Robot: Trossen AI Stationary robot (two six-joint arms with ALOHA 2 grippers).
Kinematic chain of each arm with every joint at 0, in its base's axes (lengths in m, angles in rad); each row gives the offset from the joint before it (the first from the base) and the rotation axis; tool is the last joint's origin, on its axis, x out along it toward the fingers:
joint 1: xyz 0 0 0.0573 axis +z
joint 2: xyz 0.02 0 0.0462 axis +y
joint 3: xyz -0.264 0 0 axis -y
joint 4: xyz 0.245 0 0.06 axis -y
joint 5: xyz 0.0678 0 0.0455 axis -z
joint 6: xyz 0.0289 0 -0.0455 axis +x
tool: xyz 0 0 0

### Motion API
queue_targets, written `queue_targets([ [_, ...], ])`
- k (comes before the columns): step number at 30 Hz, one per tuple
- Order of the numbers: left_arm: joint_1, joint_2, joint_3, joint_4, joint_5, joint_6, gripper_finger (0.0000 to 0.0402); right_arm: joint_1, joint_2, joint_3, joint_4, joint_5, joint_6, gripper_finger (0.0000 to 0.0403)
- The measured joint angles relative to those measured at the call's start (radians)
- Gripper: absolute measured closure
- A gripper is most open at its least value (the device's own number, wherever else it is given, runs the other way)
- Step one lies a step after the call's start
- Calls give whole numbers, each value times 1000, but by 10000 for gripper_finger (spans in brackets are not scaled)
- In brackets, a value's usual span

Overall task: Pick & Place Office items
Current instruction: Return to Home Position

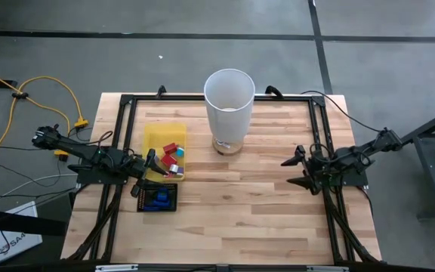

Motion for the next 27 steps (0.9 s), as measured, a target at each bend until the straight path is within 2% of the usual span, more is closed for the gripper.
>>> queue_targets([
  [6,0,0,0,1,0,0,211,-38,12,0,-14,81,0,103],
  [14,0,0,0,7,0,0,211,-197,70,-1,-18,67,1,103],
  [16,0,0,0,7,0,0,211,-241,89,-2,-29,15,10,103],
  [22,0,0,0,7,0,0,211,-362,100,-2,-68,-253,56,103],
  [27,0,0,0,7,0,0,211,-406,100,-2,-62,-296,72,103],
])
